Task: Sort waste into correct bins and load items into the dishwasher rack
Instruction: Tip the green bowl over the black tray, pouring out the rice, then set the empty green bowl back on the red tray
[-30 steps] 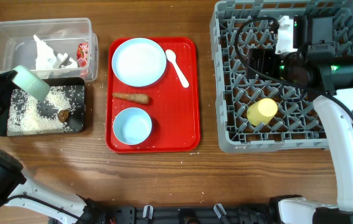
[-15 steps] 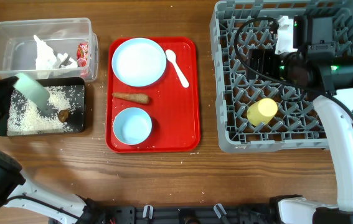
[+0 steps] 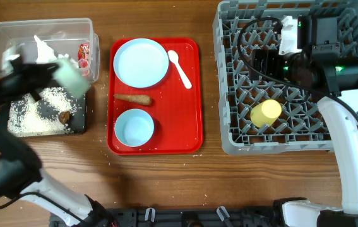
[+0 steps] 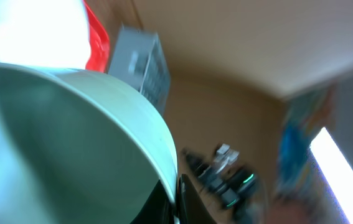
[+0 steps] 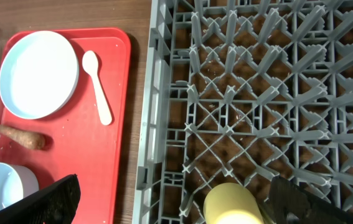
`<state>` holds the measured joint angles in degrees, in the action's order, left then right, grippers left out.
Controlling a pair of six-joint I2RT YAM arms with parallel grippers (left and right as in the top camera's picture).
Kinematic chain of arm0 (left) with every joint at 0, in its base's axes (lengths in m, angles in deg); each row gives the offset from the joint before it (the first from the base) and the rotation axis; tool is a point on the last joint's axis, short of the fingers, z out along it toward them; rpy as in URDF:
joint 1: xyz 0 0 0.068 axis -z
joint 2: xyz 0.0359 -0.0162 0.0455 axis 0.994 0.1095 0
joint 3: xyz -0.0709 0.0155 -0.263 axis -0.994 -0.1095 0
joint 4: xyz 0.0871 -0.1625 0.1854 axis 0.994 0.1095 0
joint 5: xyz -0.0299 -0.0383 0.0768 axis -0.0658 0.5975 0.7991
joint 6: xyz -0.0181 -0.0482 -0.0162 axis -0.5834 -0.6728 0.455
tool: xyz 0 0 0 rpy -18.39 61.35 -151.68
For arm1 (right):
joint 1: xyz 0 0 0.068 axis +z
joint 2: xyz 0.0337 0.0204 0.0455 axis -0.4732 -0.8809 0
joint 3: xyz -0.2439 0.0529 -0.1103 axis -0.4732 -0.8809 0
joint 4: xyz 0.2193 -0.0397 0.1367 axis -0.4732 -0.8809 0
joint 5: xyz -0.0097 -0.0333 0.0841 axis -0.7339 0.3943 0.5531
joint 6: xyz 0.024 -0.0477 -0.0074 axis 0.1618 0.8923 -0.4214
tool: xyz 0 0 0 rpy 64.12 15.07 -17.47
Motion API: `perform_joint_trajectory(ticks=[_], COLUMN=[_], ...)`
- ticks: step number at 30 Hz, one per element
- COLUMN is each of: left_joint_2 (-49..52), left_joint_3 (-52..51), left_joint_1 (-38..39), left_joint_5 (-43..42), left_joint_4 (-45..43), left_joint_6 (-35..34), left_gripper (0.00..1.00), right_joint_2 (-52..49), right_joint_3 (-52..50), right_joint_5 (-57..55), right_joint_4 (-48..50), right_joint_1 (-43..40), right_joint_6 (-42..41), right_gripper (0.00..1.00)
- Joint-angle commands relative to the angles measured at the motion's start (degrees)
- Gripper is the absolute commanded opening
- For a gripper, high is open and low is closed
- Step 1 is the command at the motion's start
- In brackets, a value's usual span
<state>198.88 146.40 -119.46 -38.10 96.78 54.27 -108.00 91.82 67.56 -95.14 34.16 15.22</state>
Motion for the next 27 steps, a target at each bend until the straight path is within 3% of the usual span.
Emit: perform_joint_trajectory(ticks=[1,5,7,9,14,18,21,27], left_joint_2=[-3.7,-3.7,-3.7,-3.7,-3.3,-1.6,0.2,1.4], left_joint_3=[-0.2,-0.2,-0.2,-0.2,-0.2,-0.2,-0.2,-0.2], left_joint_1=[14.9,30.0,38.1,44.0,61.1,72.3,76.2,76.1], left_joint_5=[0.9,5.0,19.4,31.9,66.6,85.8,90.1,90.4], left_joint_4=[-5.7,-22.6,-32.6,-36.2,-36.5,-35.9,-35.7,-34.0], left_joint_6=[0.7,-16.5,-30.5,-36.0,-38.3,-38.3,-38.3,-38.3], left_gripper=[0.04,0.04,0.04,0.04,0.04,0.04,0.04,0.04], right_joint_2=[-0.1,-0.1,-0.1,-0.1,-0.4,-0.9,-0.9,-0.9], right_joint_3=[0.7,0.7,0.7,0.7,0.7,0.7,0.7,0.7], right_joint_5=[1.2,1.2,1.1,1.1,1.1,1.1,1.1,1.1], right_joint_4=[0.3,0.3,0.3,0.2,0.3,0.0,0.0,-0.1], right_joint_1=[0.2,0.2,0.2,0.2,0.2,0.2,0.2,0.2], right_joint_6=[1.0,1.1,1.2,1.2,1.2,1.2,1.2,1.4], right_gripper=[0.98,0.99,0.99,0.99,1.00,1.00,1.00,0.99])
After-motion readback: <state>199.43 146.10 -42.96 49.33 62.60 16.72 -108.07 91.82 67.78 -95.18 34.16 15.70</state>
